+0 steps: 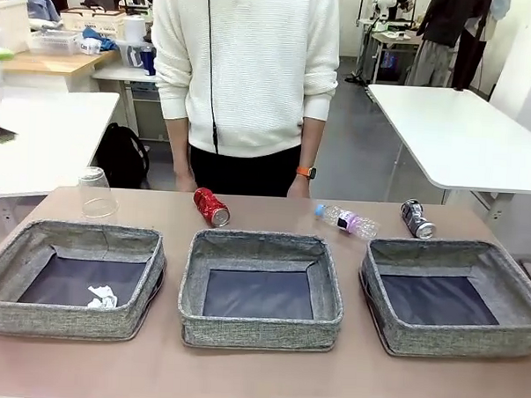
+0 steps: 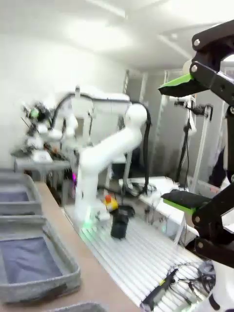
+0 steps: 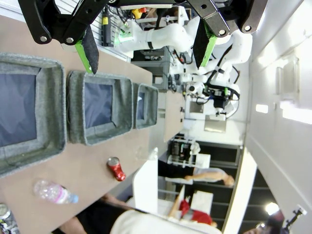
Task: Sort the waste into the appropriate baskets.
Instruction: Place the picked waste into the Fabric basket indicated by the person.
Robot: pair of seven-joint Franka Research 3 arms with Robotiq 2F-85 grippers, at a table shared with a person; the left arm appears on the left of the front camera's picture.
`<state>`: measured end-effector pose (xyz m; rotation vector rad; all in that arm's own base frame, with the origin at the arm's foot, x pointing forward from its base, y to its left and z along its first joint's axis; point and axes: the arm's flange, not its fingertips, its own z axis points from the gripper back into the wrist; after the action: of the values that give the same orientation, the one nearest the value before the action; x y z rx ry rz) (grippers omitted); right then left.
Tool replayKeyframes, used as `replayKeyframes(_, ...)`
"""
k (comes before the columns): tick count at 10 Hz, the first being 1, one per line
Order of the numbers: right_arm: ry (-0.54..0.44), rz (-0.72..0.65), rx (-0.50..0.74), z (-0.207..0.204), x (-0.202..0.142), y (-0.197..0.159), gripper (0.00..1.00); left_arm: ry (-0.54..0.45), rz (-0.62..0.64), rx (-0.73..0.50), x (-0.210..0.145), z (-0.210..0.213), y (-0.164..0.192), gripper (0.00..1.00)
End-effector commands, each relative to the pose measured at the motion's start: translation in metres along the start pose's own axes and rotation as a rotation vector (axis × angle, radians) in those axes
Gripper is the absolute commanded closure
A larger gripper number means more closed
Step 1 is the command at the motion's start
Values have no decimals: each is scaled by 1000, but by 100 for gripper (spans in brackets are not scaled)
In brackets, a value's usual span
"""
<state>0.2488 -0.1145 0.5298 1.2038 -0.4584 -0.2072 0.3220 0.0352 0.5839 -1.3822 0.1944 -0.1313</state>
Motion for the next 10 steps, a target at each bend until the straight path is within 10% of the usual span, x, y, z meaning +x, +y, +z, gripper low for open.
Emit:
replayKeyframes(1, -8, 26, 25, 0, 2, 2, 0, -128, 15, -112, -10, 47, 11, 0)
replayKeyframes(5, -8, 26, 25, 0, 2, 2, 0, -147, 154, 40, -38, 67, 57, 0)
replayKeyframes(6, -8, 26, 25, 0, 2, 2, 0, -230, 58, -128, -37, 86, 49, 0)
replayKeyframes(10, -8, 26, 25, 0, 2, 2, 0, -230, 58, -128, -37, 86, 49, 0)
